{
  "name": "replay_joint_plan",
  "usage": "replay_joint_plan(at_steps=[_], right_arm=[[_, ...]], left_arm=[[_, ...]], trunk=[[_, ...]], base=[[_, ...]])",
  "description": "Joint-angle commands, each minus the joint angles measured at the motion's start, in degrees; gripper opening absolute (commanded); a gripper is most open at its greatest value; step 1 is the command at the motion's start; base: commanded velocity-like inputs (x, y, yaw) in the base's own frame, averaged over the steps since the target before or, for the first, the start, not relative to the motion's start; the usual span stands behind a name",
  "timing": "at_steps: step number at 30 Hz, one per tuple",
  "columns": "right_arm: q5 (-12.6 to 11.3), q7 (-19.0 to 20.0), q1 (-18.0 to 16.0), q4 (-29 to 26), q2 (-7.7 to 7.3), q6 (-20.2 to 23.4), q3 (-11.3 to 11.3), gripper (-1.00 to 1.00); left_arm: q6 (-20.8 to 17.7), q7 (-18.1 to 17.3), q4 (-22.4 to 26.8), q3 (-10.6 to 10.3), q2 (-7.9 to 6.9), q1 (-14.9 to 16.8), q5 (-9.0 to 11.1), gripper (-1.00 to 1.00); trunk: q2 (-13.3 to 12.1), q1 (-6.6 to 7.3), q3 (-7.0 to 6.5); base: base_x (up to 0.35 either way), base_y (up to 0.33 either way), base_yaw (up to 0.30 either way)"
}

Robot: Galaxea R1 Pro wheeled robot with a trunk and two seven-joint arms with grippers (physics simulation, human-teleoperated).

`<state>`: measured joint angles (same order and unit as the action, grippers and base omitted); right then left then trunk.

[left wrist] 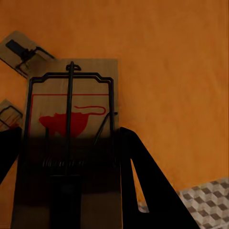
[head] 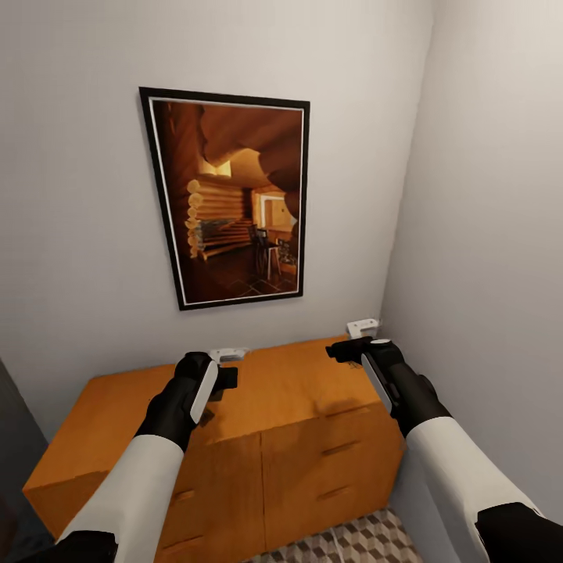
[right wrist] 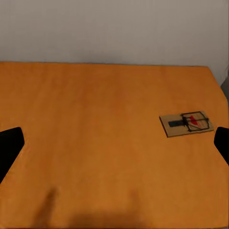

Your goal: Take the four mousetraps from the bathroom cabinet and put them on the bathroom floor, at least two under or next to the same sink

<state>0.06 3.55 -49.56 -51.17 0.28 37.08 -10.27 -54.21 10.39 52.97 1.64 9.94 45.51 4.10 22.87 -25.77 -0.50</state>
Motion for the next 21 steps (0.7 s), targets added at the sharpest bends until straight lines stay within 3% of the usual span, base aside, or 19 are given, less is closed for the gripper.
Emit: replay_joint_plan(at_steps=[1, 12, 21], right_arm=[[0.03, 0.14, -0.01, -0.07, -0.02, 0.27, -0.01, 1.00], [0.03, 0.15, -0.01, -0.07, -0.02, 0.27, -0.01, 1.00], [0.03, 0.15, -0.01, -0.07, -0.02, 0.27, -0.01, 1.00]], left_arm=[[-0.20, 0.38, 0.03, 0.12, 0.06, 0.02, 0.29, -1.00], [-0.17, 0.36, 0.03, 0.12, 0.06, 0.02, 0.29, -1.00], [-0.11, 0.37, 0.03, 0.12, 0.06, 0.02, 0.29, -1.00]], trunk=[[0.04, -0.01, 0.03], [0.04, -0.01, 0.03], [0.04, -0.01, 0.03]], base=[[-0.096, -0.059, 0.291], [-0.020, -0.012, 0.097], [-0.001, -0.049, 0.241]])
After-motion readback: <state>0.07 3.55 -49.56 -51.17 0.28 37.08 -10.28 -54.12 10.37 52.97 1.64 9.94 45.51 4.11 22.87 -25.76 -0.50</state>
